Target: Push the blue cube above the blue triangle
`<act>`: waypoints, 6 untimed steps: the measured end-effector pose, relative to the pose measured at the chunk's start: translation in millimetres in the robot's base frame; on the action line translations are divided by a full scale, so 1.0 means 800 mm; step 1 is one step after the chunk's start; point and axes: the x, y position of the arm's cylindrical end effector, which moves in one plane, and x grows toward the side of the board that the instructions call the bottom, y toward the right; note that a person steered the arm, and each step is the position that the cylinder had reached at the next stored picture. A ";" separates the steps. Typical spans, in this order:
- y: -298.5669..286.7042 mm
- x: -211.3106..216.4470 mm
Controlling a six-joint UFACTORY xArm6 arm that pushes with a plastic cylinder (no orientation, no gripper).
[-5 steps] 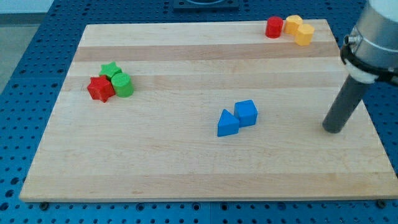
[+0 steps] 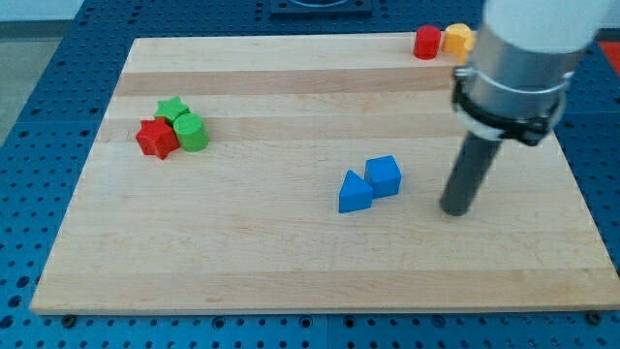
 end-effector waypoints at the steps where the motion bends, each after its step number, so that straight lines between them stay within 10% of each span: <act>1: -0.049 0.000; 6: -0.140 -0.066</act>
